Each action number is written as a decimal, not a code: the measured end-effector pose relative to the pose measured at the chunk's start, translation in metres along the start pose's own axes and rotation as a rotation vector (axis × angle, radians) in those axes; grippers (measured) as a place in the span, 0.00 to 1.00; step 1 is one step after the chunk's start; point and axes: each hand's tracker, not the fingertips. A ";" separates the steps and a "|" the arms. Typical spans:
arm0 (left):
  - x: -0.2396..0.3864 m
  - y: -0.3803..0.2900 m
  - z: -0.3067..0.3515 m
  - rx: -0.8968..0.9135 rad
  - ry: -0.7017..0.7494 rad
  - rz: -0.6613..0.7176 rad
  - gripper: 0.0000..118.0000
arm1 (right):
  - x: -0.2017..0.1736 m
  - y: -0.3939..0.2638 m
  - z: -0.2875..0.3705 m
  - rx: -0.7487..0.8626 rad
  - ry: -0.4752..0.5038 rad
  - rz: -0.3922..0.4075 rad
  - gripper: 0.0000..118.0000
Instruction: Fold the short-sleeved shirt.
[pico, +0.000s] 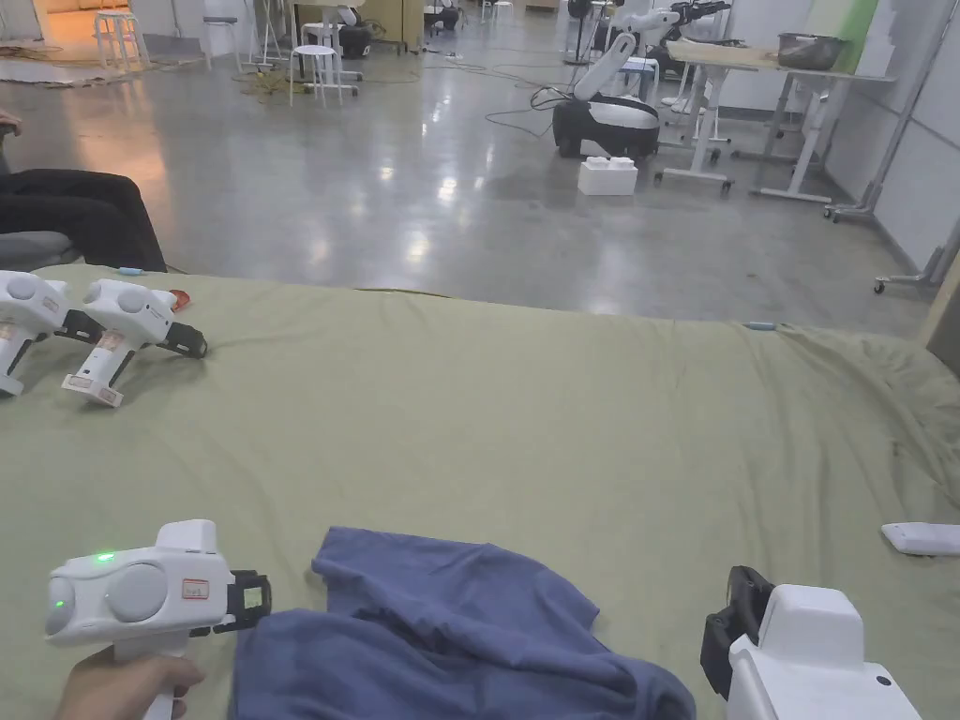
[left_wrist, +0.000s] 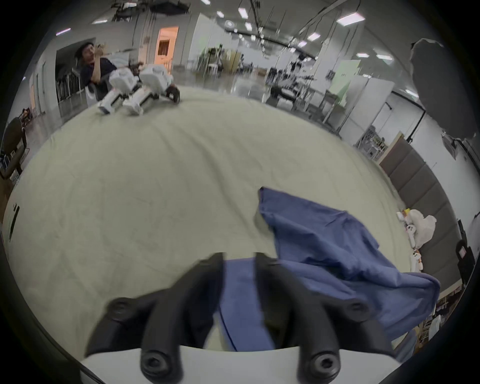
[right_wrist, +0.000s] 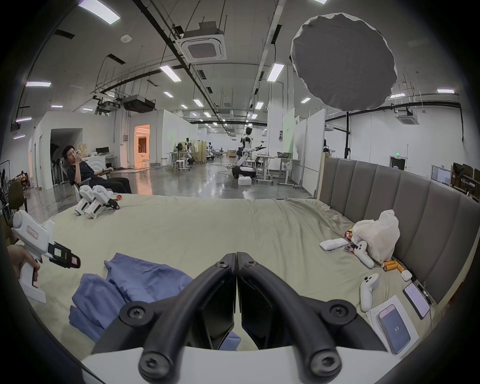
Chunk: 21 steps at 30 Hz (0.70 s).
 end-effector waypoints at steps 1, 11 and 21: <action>0.001 0.000 -0.009 -0.029 0.013 -0.020 0.53 | 0.000 -0.001 -0.002 -0.006 -0.003 0.002 0.00; 0.037 -0.026 -0.041 -0.056 0.134 -0.252 0.36 | 0.008 -0.020 -0.014 -0.084 -0.029 0.009 0.00; 0.044 -0.032 -0.003 0.043 0.064 -0.240 0.00 | 0.034 -0.028 -0.009 -0.203 -0.004 -0.026 0.19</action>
